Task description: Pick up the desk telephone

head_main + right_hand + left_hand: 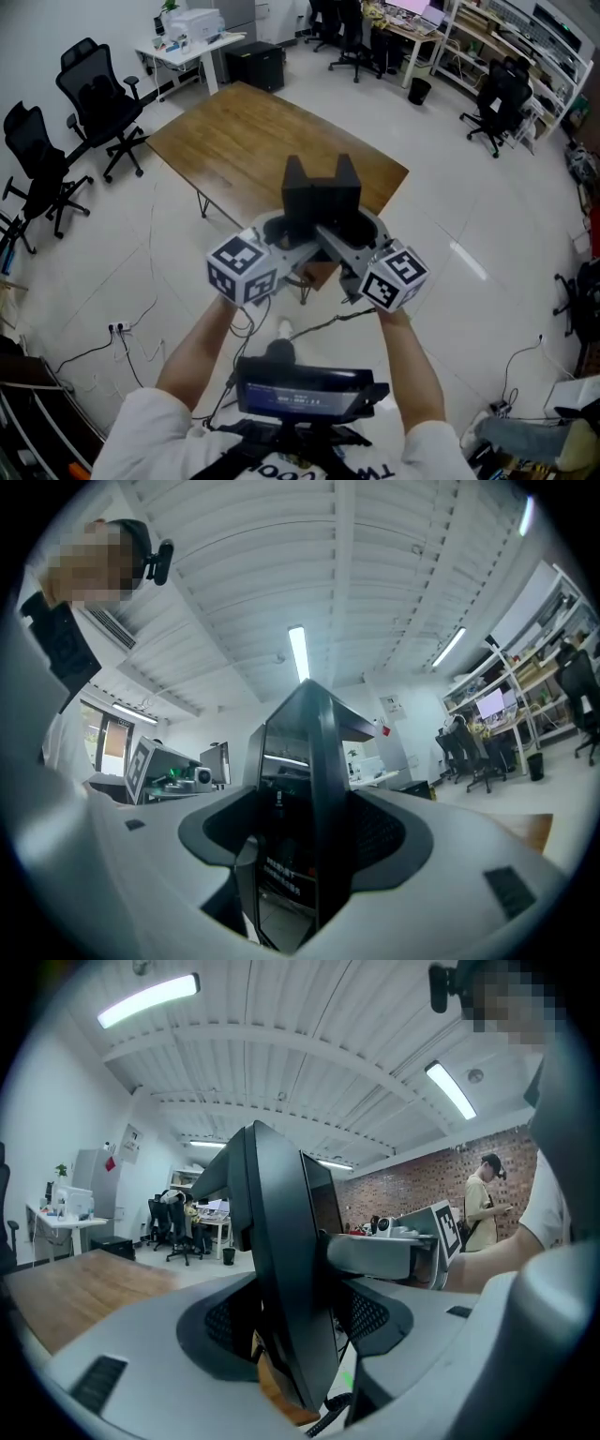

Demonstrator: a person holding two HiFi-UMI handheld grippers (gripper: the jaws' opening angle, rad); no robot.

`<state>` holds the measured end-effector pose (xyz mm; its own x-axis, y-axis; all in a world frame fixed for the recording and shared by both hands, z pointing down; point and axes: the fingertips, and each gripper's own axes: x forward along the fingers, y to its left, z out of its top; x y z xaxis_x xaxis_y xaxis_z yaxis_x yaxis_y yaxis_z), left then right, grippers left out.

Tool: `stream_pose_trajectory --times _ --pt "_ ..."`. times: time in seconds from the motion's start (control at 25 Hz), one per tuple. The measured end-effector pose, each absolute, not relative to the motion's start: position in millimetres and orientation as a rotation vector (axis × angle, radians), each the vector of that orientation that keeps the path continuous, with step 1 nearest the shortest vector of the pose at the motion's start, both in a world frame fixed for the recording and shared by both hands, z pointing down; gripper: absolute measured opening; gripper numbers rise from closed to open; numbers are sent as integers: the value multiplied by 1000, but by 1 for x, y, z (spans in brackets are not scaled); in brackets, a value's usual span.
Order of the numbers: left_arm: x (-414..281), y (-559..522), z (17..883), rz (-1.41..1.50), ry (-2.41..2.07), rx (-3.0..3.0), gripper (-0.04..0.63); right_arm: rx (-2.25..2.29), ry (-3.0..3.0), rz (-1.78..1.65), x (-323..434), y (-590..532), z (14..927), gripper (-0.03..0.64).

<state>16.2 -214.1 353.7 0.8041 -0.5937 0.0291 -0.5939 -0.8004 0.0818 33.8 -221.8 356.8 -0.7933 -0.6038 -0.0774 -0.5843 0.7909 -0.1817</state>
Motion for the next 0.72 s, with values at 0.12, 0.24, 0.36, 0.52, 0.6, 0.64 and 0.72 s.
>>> stream_pose_trajectory --times 0.12,0.24,0.36,0.52,0.6,0.64,0.72 --pt "14 -195 350 -6 -975 2922 239 -932 2848 -183 31 -202 352 311" --pt "6 -177 346 -23 -995 2935 239 -919 2853 -145 23 -185 348 311" --pt "1 -167 340 -24 -1016 2946 239 -906 2842 -121 18 -174 342 311" --pt "-4 -160 332 -33 -1046 2957 240 -883 2837 -104 14 -167 335 311" --pt "-8 -159 330 -28 -1054 2957 239 -875 2837 -98 10 -167 332 311" --pt "-9 -159 329 -27 -1057 2958 239 -873 2837 -94 8 -167 332 311" --pt "-12 -161 330 -28 -1063 2965 239 -871 2839 -92 6 -167 331 311"
